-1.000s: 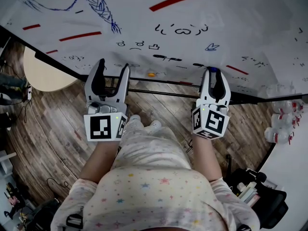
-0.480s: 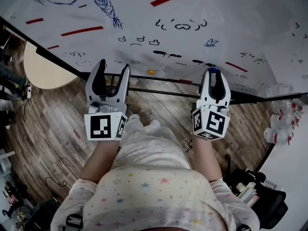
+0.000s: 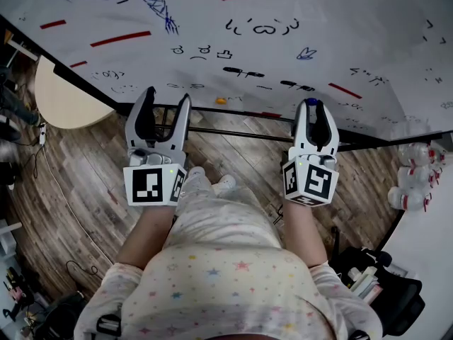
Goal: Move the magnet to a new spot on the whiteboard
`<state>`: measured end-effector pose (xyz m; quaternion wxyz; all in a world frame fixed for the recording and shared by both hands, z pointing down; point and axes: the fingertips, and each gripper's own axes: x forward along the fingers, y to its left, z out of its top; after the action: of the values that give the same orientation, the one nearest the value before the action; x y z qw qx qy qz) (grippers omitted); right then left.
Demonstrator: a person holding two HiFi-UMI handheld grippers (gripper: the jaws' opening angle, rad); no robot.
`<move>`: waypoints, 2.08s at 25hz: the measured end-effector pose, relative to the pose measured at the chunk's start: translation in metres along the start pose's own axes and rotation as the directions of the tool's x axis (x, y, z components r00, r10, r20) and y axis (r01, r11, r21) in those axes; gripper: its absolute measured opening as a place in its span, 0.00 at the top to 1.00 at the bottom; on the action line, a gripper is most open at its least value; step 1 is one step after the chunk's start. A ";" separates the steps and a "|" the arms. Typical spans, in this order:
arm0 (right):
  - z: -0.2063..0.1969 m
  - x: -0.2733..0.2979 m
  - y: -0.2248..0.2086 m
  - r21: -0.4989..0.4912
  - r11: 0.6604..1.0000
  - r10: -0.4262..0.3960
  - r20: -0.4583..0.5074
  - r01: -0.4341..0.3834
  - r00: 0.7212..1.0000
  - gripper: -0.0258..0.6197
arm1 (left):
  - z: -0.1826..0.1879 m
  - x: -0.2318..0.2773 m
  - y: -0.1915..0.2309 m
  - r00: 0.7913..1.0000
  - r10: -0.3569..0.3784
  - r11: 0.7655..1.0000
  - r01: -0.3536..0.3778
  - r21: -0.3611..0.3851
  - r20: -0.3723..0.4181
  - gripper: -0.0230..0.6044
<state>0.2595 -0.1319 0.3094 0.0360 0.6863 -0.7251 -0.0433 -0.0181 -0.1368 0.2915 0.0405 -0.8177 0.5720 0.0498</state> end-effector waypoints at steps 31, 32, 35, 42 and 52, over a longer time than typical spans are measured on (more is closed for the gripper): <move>0.015 -0.011 0.097 0.013 0.998 0.065 0.004 -0.065 0.998 0.77 | -0.007 -0.030 0.062 0.998 -0.046 0.998 0.045 -0.031 -0.043 0.57; 0.014 -0.012 0.101 0.014 0.998 0.065 0.002 -0.065 0.998 0.77 | -0.008 -0.033 0.065 0.998 -0.049 0.998 0.048 -0.033 -0.044 0.57; 0.011 -0.016 0.113 0.019 0.998 0.059 -0.007 -0.059 0.998 0.77 | -0.011 -0.039 0.072 0.997 -0.060 0.998 0.058 -0.038 -0.052 0.56; 0.001 -0.025 0.134 0.037 0.998 0.053 -0.029 -0.052 0.998 0.77 | -0.021 -0.053 0.085 0.994 -0.087 0.995 0.084 -0.048 -0.071 0.57; -0.011 -0.016 0.142 0.041 0.992 0.121 -0.049 -0.119 0.991 0.77 | -0.033 -0.052 0.084 0.992 -0.049 0.994 0.038 -0.098 -0.116 0.56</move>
<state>0.1206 -0.1088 0.3365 0.0444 0.6429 -0.7646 -0.0097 -0.1139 -0.1209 0.3304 -0.0312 -0.8326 0.5523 0.0278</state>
